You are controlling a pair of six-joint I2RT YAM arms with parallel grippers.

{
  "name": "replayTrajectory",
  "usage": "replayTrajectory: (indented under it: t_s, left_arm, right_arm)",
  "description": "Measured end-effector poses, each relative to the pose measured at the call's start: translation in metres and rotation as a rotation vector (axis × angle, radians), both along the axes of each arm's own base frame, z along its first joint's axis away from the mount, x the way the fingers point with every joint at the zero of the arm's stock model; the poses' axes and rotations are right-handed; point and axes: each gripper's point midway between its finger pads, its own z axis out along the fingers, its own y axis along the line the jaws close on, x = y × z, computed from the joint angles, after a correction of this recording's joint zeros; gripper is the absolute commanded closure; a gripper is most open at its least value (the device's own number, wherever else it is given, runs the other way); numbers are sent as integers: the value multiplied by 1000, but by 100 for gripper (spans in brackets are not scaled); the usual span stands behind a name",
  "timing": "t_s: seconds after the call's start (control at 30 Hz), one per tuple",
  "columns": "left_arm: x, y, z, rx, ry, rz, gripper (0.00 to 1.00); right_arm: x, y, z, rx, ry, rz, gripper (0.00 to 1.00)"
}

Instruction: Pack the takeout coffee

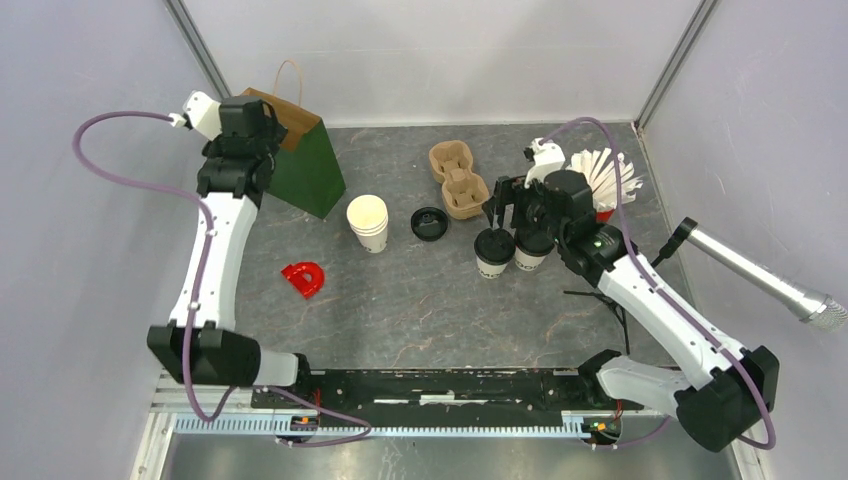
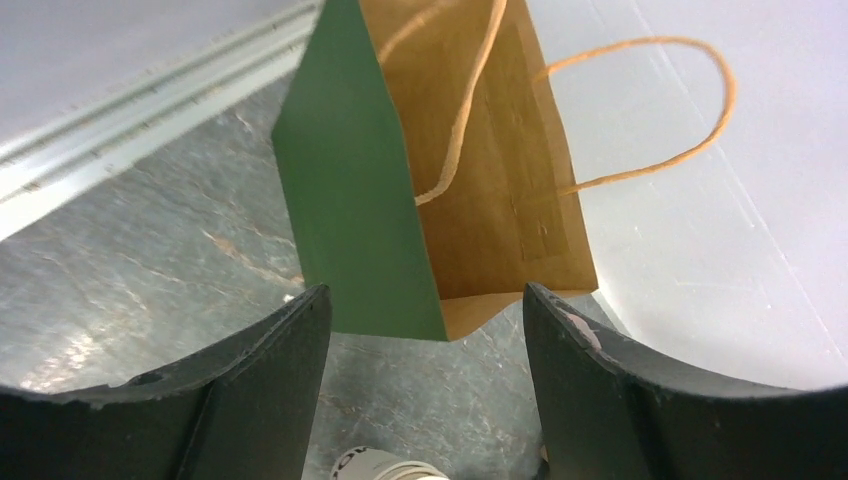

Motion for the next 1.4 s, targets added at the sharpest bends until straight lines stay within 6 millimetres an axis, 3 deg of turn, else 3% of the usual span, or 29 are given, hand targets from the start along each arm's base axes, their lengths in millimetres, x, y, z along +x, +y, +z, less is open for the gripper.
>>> replayTrajectory:
  t_s: [0.17,0.3,0.5,0.63,0.93,1.13,1.4]
  left_arm:
    - [33,-6,-45,-102,79,-9,26]
    - [40,0,-60,-143,101,9,24]
    - [55,13,-64,-169,79,30,28]
    - [67,11,-68,-175,72,13,29]
    - [85,15,-60,-107,82,-19,48]
    - [84,25,-44,-25,93,-10,48]
    - [77,33,-51,-1,133,10,50]
  right_arm:
    - [11,9,9,-17,14,11,14]
    - [13,11,8,-36,27,18,13]
    - [20,16,4,-62,42,33,13]
    - [20,15,-2,-80,53,38,13]
    - [23,15,-10,-131,74,54,13]
    - [23,15,-12,-140,79,57,13]
    - [23,15,-15,-151,88,60,13]
